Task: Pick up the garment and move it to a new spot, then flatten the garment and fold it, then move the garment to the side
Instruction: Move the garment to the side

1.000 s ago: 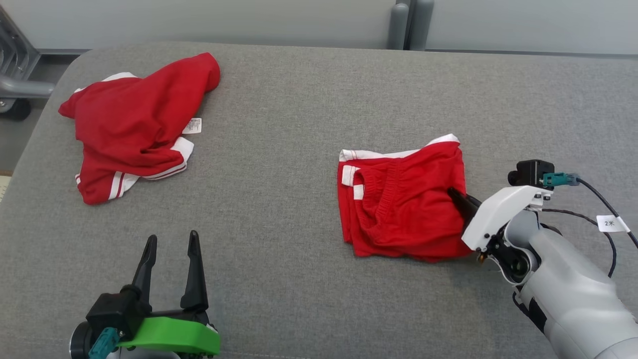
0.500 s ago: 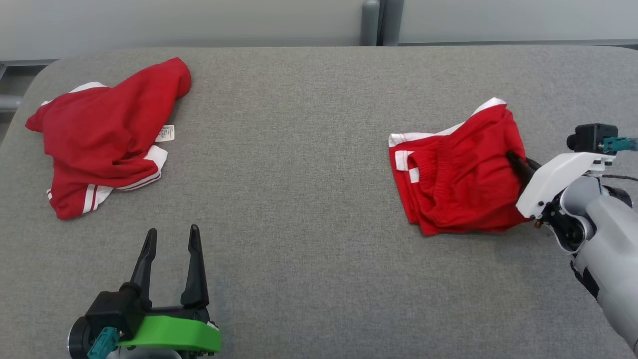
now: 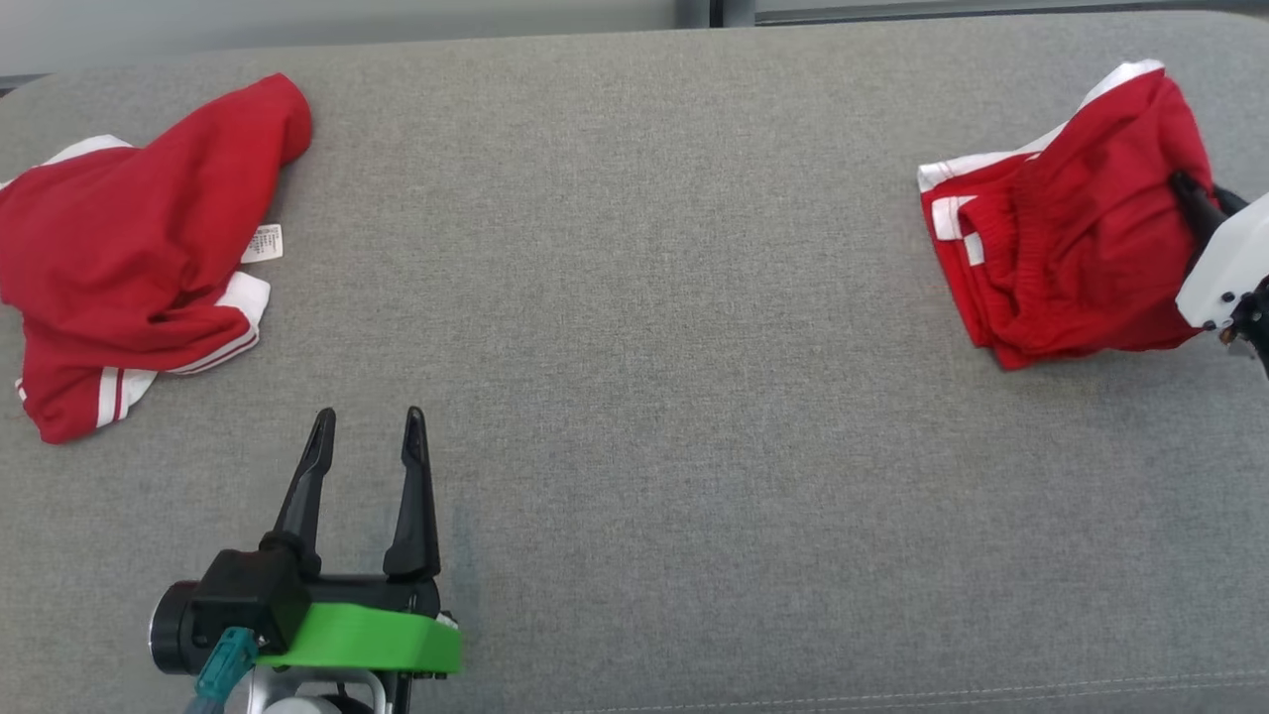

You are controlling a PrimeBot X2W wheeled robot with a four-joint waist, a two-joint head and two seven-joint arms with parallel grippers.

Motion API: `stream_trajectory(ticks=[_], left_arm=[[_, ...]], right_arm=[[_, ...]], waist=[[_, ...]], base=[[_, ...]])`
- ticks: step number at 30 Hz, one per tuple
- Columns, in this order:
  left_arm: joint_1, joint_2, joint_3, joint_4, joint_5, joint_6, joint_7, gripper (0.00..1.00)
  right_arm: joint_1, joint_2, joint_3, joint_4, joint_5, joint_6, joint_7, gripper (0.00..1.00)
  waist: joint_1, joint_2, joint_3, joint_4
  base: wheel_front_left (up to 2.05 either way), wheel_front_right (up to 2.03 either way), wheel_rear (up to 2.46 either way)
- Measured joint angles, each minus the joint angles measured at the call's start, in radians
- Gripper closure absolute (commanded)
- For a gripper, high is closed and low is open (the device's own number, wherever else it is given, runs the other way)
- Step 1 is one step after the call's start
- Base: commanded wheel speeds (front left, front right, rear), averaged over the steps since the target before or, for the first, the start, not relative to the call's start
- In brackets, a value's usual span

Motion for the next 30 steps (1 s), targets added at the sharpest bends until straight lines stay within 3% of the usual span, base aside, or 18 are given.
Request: stream_trajectory(ticks=[15,22,30], left_arm=[[-0.1,-0.001,-0.057,-0.061,0.066,0.0,-0.001,0.0],[-0.131,-0.001,-0.058,-0.082,0.087,0.0,-0.001,0.0],[-0.141,0.0,-0.072,-0.084,0.097,0.0,-0.002,0.0]], right_arm=[[-0.111,-0.107,-0.036,0.026,-0.019,-0.003,-0.03,1.0],[-0.141,-0.135,-0.041,0.035,-0.047,-0.021,-0.056,1.0],[-0.163,-0.147,-0.012,0.063,-0.108,-0.066,-0.083,1.0]], waist=[[0.0,0.0,0.134,-0.024],[0.0001,0.0,0.181,-0.018],[0.0001,0.0,0.213,-0.005]], base=[[0.0,0.0,0.0],[0.0,0.0,0.0],[0.0,0.0,0.0]])
